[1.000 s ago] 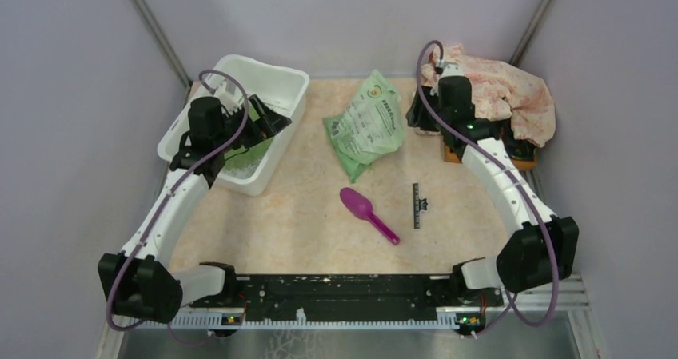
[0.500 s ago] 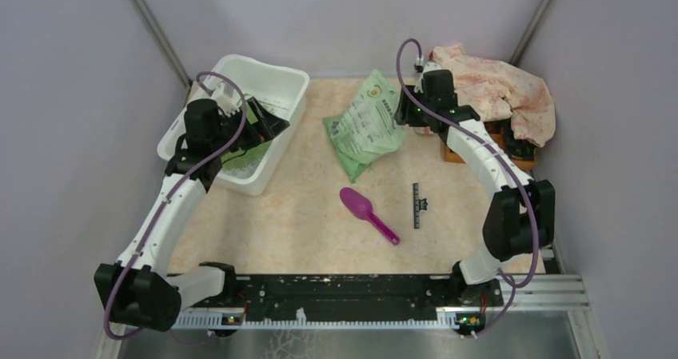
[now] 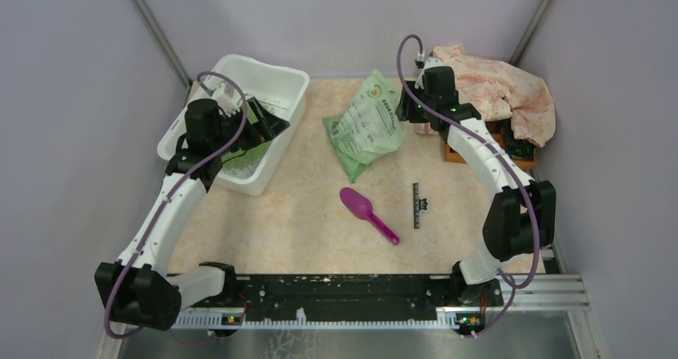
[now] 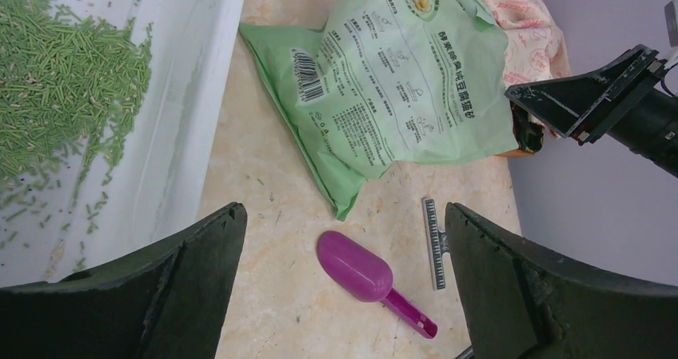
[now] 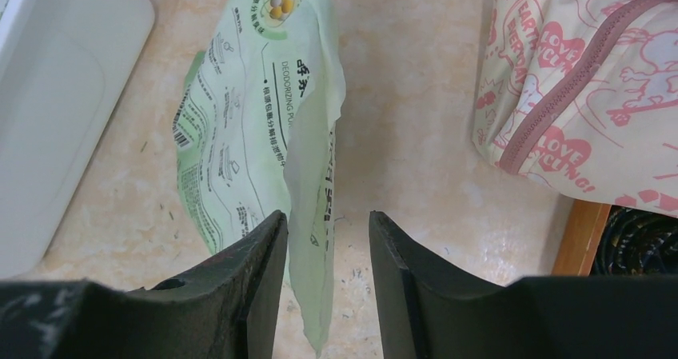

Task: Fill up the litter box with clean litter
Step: Open the cat litter bag at the center of the board.

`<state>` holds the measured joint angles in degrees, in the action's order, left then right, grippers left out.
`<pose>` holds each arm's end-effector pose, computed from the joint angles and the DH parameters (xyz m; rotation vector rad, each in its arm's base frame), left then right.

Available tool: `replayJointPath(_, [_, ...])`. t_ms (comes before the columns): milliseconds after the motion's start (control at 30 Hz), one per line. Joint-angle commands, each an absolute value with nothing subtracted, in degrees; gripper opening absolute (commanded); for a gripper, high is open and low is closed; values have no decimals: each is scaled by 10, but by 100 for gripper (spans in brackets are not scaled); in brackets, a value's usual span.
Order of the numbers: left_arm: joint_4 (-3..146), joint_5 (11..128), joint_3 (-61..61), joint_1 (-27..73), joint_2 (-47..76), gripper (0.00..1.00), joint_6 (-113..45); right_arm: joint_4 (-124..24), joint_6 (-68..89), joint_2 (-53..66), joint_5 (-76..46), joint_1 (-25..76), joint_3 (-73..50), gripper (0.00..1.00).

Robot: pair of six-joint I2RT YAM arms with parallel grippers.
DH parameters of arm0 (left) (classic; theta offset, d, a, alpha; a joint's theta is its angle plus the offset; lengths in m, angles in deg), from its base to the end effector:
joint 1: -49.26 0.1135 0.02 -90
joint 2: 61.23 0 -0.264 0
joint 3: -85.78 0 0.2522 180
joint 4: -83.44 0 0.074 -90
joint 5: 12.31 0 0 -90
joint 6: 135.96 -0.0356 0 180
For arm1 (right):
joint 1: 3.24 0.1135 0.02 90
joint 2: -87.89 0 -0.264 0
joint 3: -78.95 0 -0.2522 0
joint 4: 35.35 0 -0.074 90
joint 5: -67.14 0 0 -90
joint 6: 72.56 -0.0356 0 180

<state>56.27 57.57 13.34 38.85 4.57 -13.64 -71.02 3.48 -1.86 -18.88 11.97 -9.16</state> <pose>0.2564 -0.0595 0.3458 -0.1374 1.9929 -0.8284 0.3488 0.0974 0.3264 -0.0644 2.1766 0.3676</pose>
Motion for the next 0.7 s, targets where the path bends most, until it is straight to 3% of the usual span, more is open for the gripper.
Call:
replayJointPath(0, [565, 577, 129, 385, 50, 99, -141, -684, 42, 15, -201, 116, -77, 41])
replayJointPath(200, [567, 575, 130, 385, 54, 99, -138, -685, 42, 16, -200, 108, -78, 35])
replayJointPath(667, [569, 576, 130, 385, 55, 99, -137, -678, 40, -12, -172, 107, -87, 35])
